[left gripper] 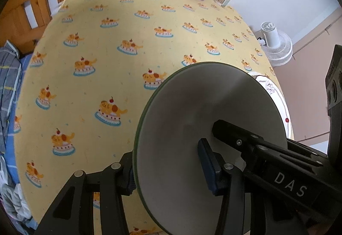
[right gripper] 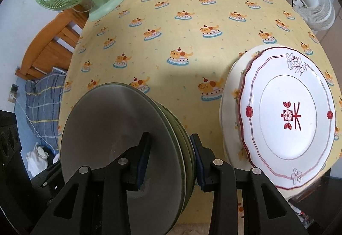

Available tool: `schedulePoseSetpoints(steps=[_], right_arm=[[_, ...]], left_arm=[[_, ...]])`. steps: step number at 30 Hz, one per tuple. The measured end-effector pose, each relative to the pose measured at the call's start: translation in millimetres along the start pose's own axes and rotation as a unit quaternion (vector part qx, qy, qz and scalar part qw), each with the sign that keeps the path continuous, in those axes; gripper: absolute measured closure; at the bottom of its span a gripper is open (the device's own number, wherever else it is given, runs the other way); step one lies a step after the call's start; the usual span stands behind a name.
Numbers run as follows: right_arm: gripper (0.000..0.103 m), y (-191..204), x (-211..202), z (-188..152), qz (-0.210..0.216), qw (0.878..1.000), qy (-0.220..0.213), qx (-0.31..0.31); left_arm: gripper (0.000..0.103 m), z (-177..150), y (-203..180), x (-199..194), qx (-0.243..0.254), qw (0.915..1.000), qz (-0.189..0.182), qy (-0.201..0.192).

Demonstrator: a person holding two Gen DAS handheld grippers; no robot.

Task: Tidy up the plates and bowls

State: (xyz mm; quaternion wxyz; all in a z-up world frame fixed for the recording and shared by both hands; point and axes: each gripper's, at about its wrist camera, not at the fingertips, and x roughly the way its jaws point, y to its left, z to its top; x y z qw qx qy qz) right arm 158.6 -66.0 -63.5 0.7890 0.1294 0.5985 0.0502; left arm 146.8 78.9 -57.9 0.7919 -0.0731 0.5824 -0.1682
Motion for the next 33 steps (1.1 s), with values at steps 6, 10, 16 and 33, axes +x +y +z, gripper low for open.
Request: schedulePoseSetpoints(steps=[6, 10, 16, 33], right_arm=[[0.063, 2.8, -21.1, -1.7, 0.004, 1.0, -0.018, 0.008], [0.063, 1.1, -32.7, -1.8, 0.006, 0.999, -0.031, 0.015], [0.063, -10.2, -42.5, -1.2, 0.02, 0.998, -0.048, 0.022], [0.063, -69.4, -73.2, 21.7, 0.04, 0.998, -0.046, -0.034]], left_arm=[[0.054, 3.5, -9.0, -16.7, 0.015, 0.9999, 0.001, -0.007], [0.054, 6.5, -17.9, -24.0, 0.03, 0.9994, 0.006, -0.015], [0.054, 9.5, -34.2, -25.7, 0.045, 0.9984, 0.018, -0.03], [0.054, 11.2, -103.4, -18.4, -0.006, 0.9976, 0.036, -0.058]])
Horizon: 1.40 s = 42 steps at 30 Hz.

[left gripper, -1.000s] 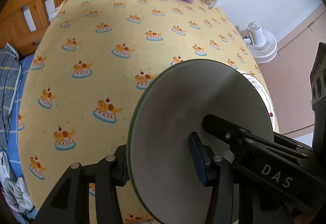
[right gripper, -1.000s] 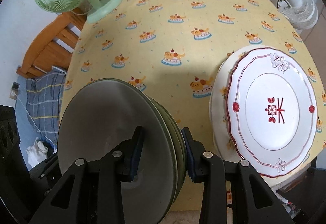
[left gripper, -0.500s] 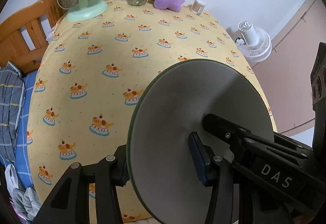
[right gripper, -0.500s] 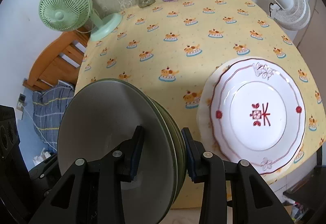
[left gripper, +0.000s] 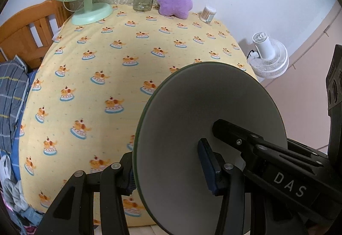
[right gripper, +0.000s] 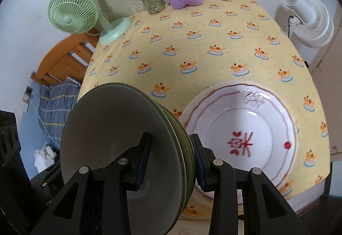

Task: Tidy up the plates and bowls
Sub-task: 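Lower the bowls onto the red-rimmed plate and open both grippers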

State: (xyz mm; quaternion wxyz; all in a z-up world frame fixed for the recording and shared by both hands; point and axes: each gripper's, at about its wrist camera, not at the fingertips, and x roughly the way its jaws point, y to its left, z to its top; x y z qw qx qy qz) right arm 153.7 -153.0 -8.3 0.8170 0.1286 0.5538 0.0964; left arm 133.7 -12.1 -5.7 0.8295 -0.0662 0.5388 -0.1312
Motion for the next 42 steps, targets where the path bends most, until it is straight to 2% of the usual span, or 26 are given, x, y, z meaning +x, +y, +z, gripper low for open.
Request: schedulePoseSetpoints(steps=[13, 21, 33, 42], right_arm=[[0.063, -57.0, -16.9, 15.4, -0.007, 1.0, 0.013, -0.026], [0.063, -92.2, -17.2, 20.9, -0.017, 0.999, 0.027, -0.034], [0.063, -114.8, 12.3, 20.6, -0.019, 0.996, 0.084, -0.04], [0.063, -117.0, 15.5, 32.7, -0.019, 0.996, 0.072, -0.037]], left_arm=[[0.054, 1.5, -56.9, 21.6, -0.029, 0.9996, -0.007, -0.003], [0.054, -2.1, -82.8, 44.0, -0.047, 0.9987, -0.014, 0.008], [0.054, -10.7, -83.5, 73.0, -0.081, 0.9957, -0.008, 0.043], [0.054, 1.1, -85.3, 79.1, -0.077, 0.9962, -0.007, 0.04]])
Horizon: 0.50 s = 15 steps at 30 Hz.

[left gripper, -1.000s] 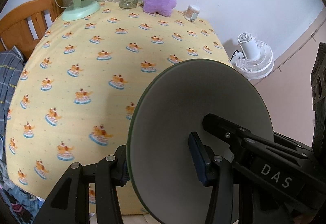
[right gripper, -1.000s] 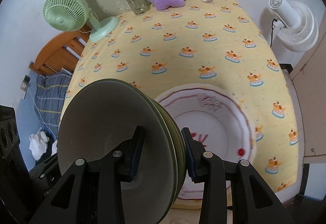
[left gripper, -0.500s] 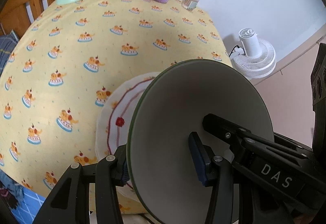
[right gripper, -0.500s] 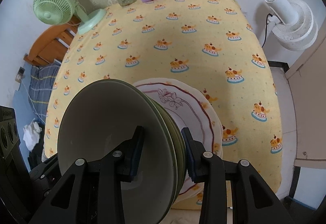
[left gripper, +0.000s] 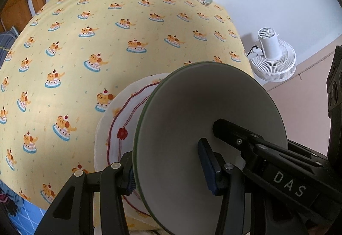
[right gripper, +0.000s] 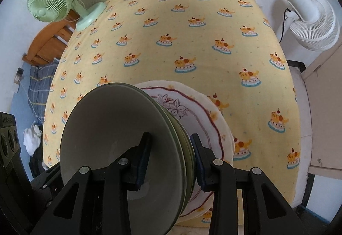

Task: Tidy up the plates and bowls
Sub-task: 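Lower the bowls onto the red-rimmed plate and open both grippers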

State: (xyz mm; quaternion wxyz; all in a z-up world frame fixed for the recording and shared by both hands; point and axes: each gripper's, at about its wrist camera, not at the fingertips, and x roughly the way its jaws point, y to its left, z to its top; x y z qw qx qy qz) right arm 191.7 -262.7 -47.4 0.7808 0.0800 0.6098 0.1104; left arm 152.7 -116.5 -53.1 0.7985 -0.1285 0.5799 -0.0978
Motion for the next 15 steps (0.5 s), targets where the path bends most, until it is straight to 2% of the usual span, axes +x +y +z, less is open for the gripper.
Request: schedulePoseSetpoints(steps=[7, 11, 15], right_arm=[[0.063, -7.0, -2.4, -2.7, 0.007, 1.0, -0.006, 0.002], [0.063, -4.4, -9.7, -7.0, -0.019, 0.999, -0.03, -0.031], [0.06, -2.8, -12.9, -7.8, -0.009, 0.997, -0.042, -0.067]], left_arm=[[0.054, -6.4, -7.5, -0.9, -0.003, 0.9998, 0.014, -0.01], [0.054, -12.9, -16.5, -2.9, -0.008, 0.999, 0.036, -0.027], [0.042, -16.7, -20.3, -1.7, -0.02, 0.9972, 0.063, -0.035]])
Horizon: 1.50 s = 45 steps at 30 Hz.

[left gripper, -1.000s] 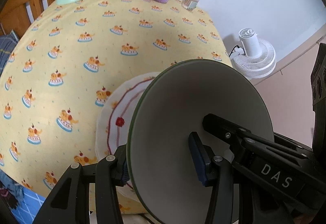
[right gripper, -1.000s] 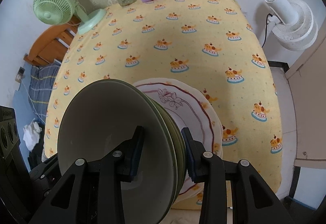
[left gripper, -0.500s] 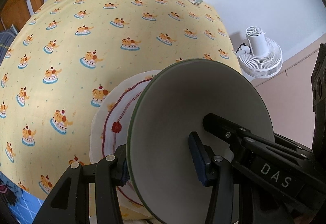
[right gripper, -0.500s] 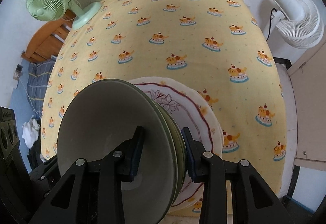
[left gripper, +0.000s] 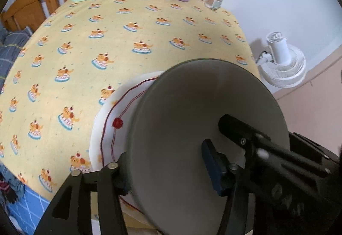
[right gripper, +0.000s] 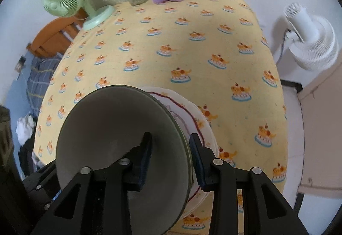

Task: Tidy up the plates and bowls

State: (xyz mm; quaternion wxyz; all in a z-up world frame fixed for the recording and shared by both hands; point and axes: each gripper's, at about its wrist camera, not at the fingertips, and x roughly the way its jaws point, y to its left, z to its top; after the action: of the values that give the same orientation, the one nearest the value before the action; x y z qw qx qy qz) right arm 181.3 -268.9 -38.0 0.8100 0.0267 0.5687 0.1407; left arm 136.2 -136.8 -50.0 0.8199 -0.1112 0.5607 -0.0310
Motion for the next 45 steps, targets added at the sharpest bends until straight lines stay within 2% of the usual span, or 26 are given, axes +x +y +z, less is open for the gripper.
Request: schedulePoseSetpoints(steps=[1, 2, 4, 5, 6, 12, 18, 25, 32, 39, 45], right_arm=[[0.054, 3.6, -1.0, -0.2, 0.007, 1.0, -0.001, -0.013], [0.042, 7.2, -2.5, -0.8, 0.01, 1.0, -0.003, -0.023], [0.027, 12.9, -7.2, -3.3, 0.013, 0.999, -0.012, -0.036], [0.021, 13.2, -9.2, -4.1, 0.006, 0.999, -0.019, -0.034], [0.02, 13.8, -9.7, -5.0, 0.002, 0.999, -0.021, -0.032], [0.02, 20.1, -16.4, -12.9, -0.017, 0.999, -0.028, -0.007], [0.02, 32.1, -34.2, -24.1, -0.059, 0.996, -0.059, 0.03], [0.02, 50.7, -66.7, -34.9, -0.125, 0.98, -0.121, 0.092], [0.02, 90.1, -90.5, -46.2, -0.158, 0.964, -0.178, 0.12], [0.02, 131.9, -92.2, -61.6, -0.142, 0.96, -0.215, 0.111], [0.02, 162.0, -81.8, -77.6, -0.13, 0.957, -0.248, 0.077]], left_arm=[[0.039, -1.2, -2.2, -2.3, 0.005, 0.9999, 0.008, -0.006], [0.036, -1.8, -4.3, -4.5, 0.011, 0.9998, 0.013, -0.011], [0.022, -4.3, -5.4, -10.8, 0.02, 0.9993, 0.017, -0.025], [0.02, -5.0, -5.4, -12.1, 0.025, 0.999, 0.022, -0.03], [0.019, -5.8, -4.7, -13.6, 0.03, 0.9986, 0.026, -0.034], [0.012, -9.4, 5.1, -26.0, 0.054, 0.9971, 0.028, -0.046], [0.012, -9.1, 18.2, -46.0, 0.094, 0.9934, 0.015, -0.064], [0.012, 0.3, 49.2, -82.3, 0.13, 0.985, -0.004, -0.114], [0.012, 5.2, 93.1, -111.9, 0.145, 0.9767, -0.02, -0.157], [0.012, -4.2, 138.9, -131.3, 0.137, 0.9669, 0.026, -0.214], [0.011, -31.0, 170.6, -131.1, 0.114, 0.9608, 0.049, -0.248]])
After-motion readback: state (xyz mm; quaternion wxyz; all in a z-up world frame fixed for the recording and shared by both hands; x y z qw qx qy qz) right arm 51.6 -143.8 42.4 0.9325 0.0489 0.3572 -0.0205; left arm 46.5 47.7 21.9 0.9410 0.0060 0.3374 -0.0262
